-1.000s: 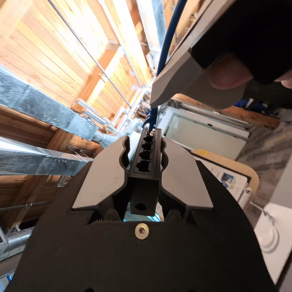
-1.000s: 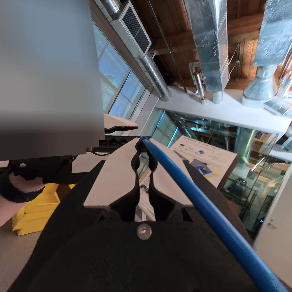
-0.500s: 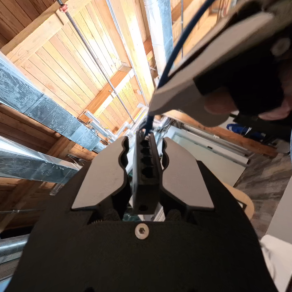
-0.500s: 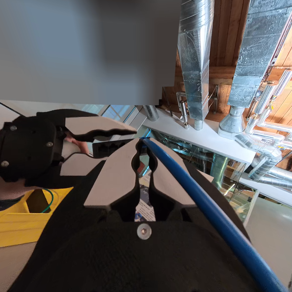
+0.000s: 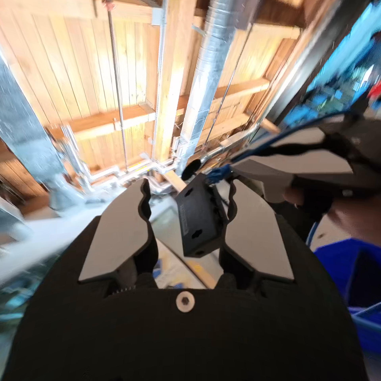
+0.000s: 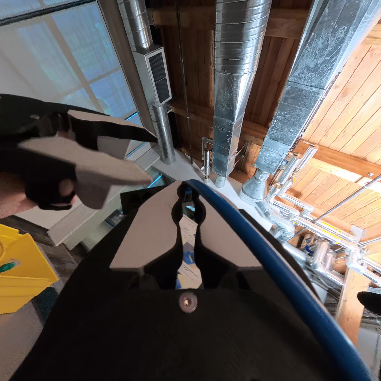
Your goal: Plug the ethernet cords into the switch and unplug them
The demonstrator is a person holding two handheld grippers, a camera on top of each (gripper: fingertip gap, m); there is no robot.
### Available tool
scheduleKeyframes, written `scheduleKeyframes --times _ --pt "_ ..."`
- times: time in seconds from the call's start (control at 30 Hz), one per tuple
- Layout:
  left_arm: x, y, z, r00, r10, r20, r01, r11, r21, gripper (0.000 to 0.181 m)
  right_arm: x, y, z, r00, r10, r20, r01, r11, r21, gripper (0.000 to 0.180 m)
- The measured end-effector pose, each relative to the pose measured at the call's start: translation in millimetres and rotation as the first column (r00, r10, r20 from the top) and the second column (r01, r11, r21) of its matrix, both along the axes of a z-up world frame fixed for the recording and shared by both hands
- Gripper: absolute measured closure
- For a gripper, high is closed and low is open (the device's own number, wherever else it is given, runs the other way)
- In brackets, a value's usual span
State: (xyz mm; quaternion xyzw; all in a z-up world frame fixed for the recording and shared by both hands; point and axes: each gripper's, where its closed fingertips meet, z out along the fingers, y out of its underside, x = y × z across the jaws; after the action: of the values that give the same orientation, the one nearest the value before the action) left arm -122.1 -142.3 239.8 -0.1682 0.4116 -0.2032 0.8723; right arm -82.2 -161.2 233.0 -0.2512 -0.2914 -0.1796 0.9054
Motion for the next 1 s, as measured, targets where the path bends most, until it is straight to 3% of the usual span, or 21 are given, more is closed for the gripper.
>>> scheduleKeyframes --times 0.07,0.13,0.2,0.23,0.37,0.57,0.67,0.7,0.83,1.0 --pt "-3.6 26.0 6.4 0.992 -0.127 0.009 0.124 0.949 -0.290 0.099 4.0 -3.1 2.2 0.999 -0.032 0.008 0.032 0.999 0.028 0.172" --pt "9.3 38.4 -6.4 0.936 -0.345 -0.071 0.253 0.798 -0.547 0.073 3.5 -5.0 2.0 0.998 -0.053 0.030 0.052 0.998 0.048 0.170" --pt "17.8 38.4 -18.7 0.851 -0.515 -0.099 0.327 0.668 -0.668 0.063 1.2 -5.1 0.4 0.995 -0.080 0.056 0.076 0.995 0.064 0.176" --pt "19.7 40.8 -21.4 0.840 -0.532 -0.102 0.331 0.654 -0.681 0.064 -0.2 -4.9 -0.6 0.993 -0.093 0.069 0.088 0.993 0.072 0.169" --pt "28.8 53.6 -35.9 0.873 -0.442 -0.204 0.207 0.716 -0.667 0.071 -7.3 -3.0 -5.9 0.984 -0.131 0.119 0.120 0.988 0.097 0.170" --pt "45.1 59.1 -55.7 0.821 -0.510 -0.257 0.190 0.669 -0.719 0.076 -17.4 2.4 -15.1 0.977 -0.130 0.172 0.113 0.988 0.100 0.174" --pt "44.8 52.8 -57.8 0.778 -0.571 -0.260 0.241 0.655 -0.716 0.092 -18.6 4.0 -16.9 0.975 -0.125 0.181 0.108 0.989 0.097 0.174" --pt "43.9 48.9 -57.9 0.769 -0.580 -0.271 0.257 0.667 -0.699 0.107 -18.2 5.4 -17.2 0.977 -0.117 0.181 0.102 0.991 0.089 0.170" --pt "40.2 57.4 -52.3 0.844 -0.446 -0.298 0.194 0.772 -0.605 0.109 -14.4 11.4 -17.4 0.981 -0.070 0.181 0.066 0.997 0.027 0.174" --pt "42.1 63.8 -54.6 0.885 -0.322 -0.335 0.070 0.805 -0.589 0.109 -8.9 15.8 -16.0 0.990 0.016 0.141 -0.008 0.998 -0.057 0.173"
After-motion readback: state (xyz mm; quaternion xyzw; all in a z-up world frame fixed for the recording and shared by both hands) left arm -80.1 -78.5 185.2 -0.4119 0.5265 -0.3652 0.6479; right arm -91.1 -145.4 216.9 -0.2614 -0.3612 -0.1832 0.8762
